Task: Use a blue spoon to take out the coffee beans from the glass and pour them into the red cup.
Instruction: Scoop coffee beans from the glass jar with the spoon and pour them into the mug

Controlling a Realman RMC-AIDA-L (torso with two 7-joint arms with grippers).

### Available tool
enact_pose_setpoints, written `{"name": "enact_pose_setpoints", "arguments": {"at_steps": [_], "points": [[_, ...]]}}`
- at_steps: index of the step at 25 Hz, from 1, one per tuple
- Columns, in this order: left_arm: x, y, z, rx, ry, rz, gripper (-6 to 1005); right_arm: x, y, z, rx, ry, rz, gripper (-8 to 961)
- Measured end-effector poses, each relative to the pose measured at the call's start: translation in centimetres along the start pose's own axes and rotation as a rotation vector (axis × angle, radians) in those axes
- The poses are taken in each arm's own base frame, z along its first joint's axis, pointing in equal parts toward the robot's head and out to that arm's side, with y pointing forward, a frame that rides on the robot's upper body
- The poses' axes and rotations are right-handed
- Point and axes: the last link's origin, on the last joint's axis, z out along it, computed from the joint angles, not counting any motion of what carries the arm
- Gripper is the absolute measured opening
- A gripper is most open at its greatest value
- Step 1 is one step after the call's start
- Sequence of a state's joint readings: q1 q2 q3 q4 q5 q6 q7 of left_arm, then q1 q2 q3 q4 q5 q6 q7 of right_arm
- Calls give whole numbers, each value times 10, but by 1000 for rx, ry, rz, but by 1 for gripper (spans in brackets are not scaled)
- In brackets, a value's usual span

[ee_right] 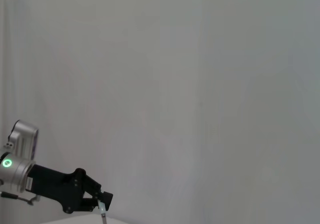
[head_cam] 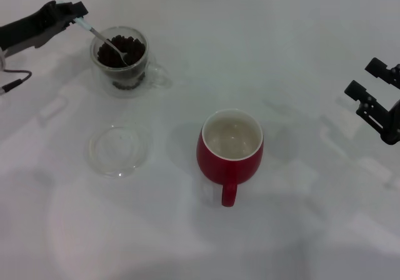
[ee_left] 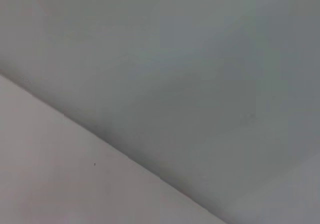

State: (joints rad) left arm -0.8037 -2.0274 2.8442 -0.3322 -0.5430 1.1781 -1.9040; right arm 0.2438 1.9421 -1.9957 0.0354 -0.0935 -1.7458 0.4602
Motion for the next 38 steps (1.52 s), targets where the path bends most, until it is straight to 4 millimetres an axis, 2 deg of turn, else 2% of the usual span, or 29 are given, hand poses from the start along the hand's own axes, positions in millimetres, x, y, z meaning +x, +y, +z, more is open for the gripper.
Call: {"name": "enact_pose_setpoints", "arguments": {"at_steps": [11, 20, 30, 38], "points": [[-28, -22, -21, -9, 95, -215, 125, -3, -5, 2, 0, -4, -15, 542], [-40, -37, -45, -25, 187, -349, 125, -2, -6, 2, -1, 3, -17, 541], [-37, -36, -65, -111, 257, -383, 125, -1, -5, 3, -3, 6, -18, 541], [-38, -27, -67, -168, 235, -363, 125, -1, -5, 4, -7, 5, -20, 541]]}}
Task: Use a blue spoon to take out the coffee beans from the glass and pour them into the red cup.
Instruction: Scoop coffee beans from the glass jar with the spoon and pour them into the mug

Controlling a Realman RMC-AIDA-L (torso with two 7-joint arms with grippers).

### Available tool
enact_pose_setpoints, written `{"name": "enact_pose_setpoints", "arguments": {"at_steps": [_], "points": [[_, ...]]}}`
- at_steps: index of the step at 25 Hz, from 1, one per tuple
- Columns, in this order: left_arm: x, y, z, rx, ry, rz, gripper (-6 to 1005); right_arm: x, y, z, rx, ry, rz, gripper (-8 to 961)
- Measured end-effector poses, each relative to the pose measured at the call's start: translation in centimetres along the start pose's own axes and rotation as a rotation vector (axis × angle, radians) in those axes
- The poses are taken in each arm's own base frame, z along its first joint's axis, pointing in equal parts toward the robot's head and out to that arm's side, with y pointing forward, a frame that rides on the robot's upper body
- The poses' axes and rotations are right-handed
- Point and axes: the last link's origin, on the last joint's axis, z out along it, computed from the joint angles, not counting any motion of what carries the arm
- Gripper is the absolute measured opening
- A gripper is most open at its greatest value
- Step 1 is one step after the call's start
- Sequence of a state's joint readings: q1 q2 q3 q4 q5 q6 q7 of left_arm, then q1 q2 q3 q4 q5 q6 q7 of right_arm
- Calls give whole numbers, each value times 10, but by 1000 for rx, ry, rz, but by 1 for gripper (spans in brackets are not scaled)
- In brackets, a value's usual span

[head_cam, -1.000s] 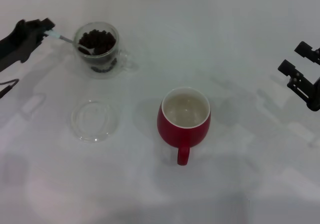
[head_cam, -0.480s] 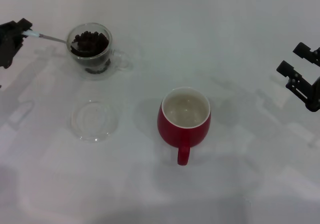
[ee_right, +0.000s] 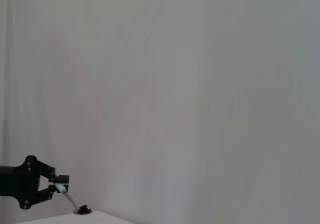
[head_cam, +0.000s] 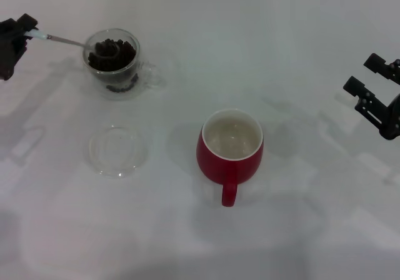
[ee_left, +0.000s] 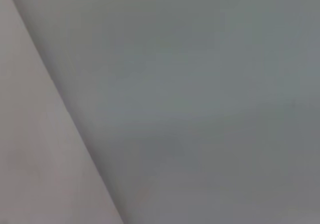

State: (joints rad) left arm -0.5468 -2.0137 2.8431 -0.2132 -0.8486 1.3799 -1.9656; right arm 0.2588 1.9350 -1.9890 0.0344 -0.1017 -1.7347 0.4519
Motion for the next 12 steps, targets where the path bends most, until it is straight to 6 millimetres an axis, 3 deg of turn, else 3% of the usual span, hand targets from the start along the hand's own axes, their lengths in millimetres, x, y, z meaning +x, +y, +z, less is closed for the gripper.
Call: {"name": "enact_pose_setpoints", "arguments": {"at_steps": [12], "points": [[-36, 33, 34, -142, -270, 33, 127, -3, 2, 9, -9, -31, -49, 541]]}}
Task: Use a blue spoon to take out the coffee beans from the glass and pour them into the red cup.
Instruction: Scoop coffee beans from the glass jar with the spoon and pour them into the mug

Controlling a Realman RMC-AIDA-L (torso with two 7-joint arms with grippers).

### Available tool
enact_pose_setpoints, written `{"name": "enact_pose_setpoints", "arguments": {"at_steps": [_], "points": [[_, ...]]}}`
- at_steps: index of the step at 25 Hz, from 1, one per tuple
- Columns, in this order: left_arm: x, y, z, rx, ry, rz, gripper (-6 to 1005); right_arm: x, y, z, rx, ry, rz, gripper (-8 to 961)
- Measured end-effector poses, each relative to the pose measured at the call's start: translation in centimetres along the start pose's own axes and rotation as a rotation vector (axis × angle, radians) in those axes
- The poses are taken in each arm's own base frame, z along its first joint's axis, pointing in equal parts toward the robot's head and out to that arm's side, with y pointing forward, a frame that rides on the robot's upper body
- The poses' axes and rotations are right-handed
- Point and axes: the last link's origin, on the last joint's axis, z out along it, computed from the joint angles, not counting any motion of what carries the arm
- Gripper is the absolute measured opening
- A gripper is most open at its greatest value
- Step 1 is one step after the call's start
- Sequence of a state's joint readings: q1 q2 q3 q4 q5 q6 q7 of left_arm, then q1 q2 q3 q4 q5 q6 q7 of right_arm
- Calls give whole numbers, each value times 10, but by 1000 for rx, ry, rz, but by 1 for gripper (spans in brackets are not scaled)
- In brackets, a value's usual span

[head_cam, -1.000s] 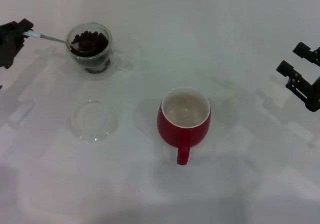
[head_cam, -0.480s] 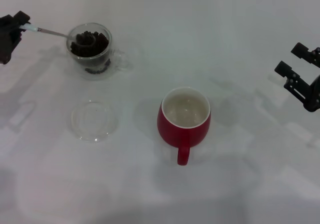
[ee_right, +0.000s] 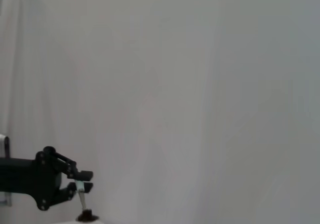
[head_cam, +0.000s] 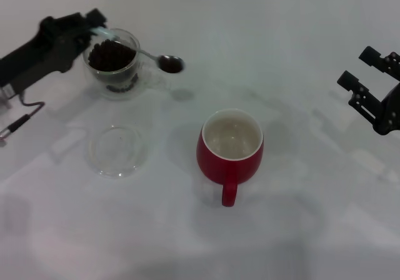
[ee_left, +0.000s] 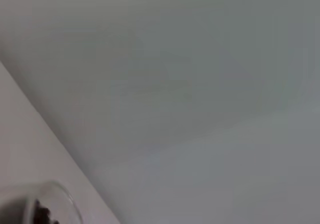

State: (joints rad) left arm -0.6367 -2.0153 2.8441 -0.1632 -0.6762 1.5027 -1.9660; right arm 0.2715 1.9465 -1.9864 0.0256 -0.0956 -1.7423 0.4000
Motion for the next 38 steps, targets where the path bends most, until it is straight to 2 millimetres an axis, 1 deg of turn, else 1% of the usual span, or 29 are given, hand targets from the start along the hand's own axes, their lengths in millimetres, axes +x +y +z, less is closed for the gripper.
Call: {"name": "enact_pose_setpoints", "arguments": {"at_steps": [4, 8, 16, 24, 25, 27, 30, 32, 38], "points": [[-8, 4, 12, -13, -67, 9, 127, 0, 0, 1, -1, -4, -1, 541], [-18, 4, 20, -4, -130, 38, 126, 0, 4, 3, -4, -17, -6, 541], [-30, 12, 43, -10, -293, 171, 125, 1, 7, 2, 1, -17, -8, 540], [-30, 19, 59, -17, -389, 318, 126, 2, 8, 0, 4, -13, -6, 540], [-30, 23, 65, -28, -412, 364, 126, 2, 8, 0, 3, -13, -7, 540], [-29, 25, 68, -35, -425, 388, 126, 2, 8, 1, 2, -13, -7, 540], [-28, 33, 80, -54, -479, 476, 126, 2, 7, 2, 0, -12, -8, 540], [-26, 35, 84, -53, -492, 504, 126, 2, 7, 2, 0, -10, -8, 540], [-24, 47, 105, -51, -568, 610, 125, 3, 7, 2, 3, -4, -5, 540]]}}
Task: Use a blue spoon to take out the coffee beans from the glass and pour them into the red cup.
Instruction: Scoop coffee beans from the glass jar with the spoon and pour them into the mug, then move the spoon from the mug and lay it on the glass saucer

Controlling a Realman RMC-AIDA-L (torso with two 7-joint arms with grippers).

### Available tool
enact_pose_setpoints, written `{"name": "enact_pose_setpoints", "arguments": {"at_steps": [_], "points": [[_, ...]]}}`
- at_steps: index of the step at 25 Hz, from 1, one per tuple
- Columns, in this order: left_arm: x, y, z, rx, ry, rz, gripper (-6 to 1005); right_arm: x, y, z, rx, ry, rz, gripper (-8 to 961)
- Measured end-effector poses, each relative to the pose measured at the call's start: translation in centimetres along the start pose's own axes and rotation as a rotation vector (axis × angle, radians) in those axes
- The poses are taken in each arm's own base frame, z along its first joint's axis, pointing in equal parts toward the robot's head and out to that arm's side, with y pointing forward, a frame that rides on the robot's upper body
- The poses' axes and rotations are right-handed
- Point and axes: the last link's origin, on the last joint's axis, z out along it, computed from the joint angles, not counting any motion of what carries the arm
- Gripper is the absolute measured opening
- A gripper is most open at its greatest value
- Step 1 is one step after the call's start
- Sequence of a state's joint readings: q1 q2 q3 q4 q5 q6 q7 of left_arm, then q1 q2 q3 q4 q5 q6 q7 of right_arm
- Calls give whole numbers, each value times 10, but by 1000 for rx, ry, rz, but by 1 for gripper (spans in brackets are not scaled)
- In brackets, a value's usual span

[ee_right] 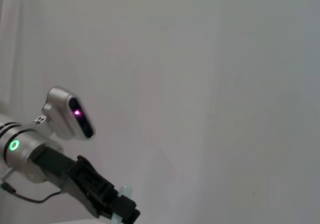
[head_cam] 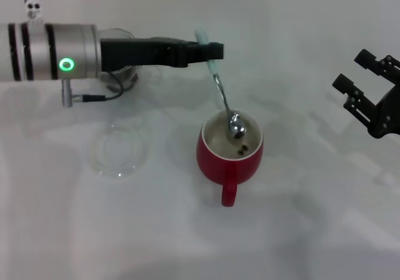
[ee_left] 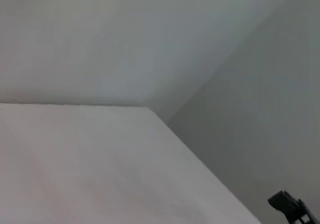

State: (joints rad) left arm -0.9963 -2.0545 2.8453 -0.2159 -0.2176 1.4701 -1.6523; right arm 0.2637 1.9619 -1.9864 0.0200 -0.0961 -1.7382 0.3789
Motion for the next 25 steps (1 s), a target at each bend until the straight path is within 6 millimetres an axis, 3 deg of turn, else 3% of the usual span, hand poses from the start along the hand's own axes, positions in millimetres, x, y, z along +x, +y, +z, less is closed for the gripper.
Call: {"name": "enact_pose_setpoints", "arguments": {"at_steps": [6, 12, 16, 20, 21, 25], "points": [[12, 7, 8, -30, -22, 43, 125, 1, 0, -1, 3, 3, 4, 541], [10, 3, -4, -17, 13, -2, 125, 1, 1, -1, 7, 4, 5, 541], [7, 1, -25, -32, 83, -30, 125, 0, 0, 1, 4, 1, 4, 541], [0, 1, -60, -51, 205, -64, 126, 0, -1, 3, 1, -1, 2, 542], [-6, -1, -75, -38, 252, -83, 126, 0, -1, 3, 0, -2, 2, 542], [-27, -8, -103, 24, 330, -133, 126, -2, -3, 4, 17, -13, 0, 542]]}}
